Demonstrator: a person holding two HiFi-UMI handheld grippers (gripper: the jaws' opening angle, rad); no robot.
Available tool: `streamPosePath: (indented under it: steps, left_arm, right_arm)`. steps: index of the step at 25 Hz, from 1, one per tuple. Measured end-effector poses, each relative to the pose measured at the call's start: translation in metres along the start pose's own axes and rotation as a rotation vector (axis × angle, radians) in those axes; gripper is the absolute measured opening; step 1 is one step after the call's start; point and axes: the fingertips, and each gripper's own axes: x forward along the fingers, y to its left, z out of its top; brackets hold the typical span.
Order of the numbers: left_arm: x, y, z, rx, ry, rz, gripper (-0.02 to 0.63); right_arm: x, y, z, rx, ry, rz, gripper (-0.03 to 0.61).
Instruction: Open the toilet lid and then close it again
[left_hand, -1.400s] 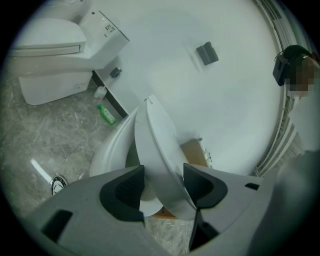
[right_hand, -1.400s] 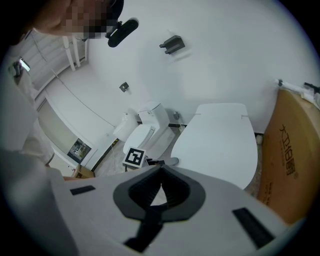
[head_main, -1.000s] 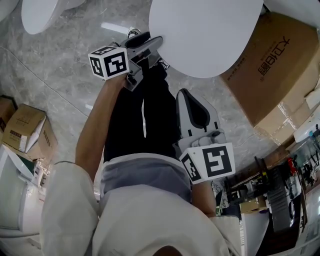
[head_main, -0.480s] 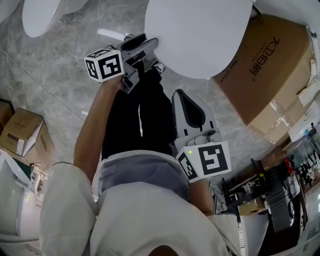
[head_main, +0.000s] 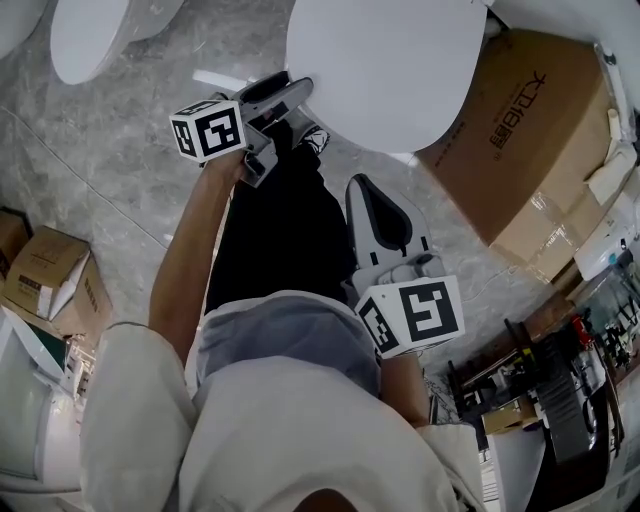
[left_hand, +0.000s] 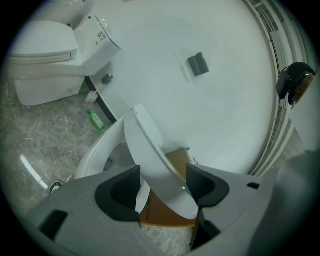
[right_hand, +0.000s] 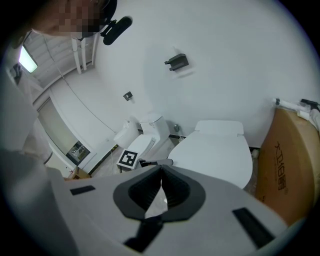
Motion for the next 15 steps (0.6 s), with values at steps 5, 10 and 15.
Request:
streamPosePath:
  steps: [5, 10, 15]
  left_arm:
    - [0.001, -0.011, 0.005, 0.004, 0.015, -0.009, 0.261]
    - [-0.001, -0.018, 0.013, 0.004, 0.025, -0.015, 0.264]
    - [0.002, -0.029, 0.018, 0.007, 0.034, -0.027, 0.267]
  right_arm:
    - [-0.005, 0.003, 0.012, -0.013, -0.011, -0.007, 0.011]
    - [-0.007, 0.007, 0.024, -0.016, -0.024, -0.020, 0.011]
    - [-0.014, 0.003, 0.032, 0.001, -0.048, -0.050, 0.011]
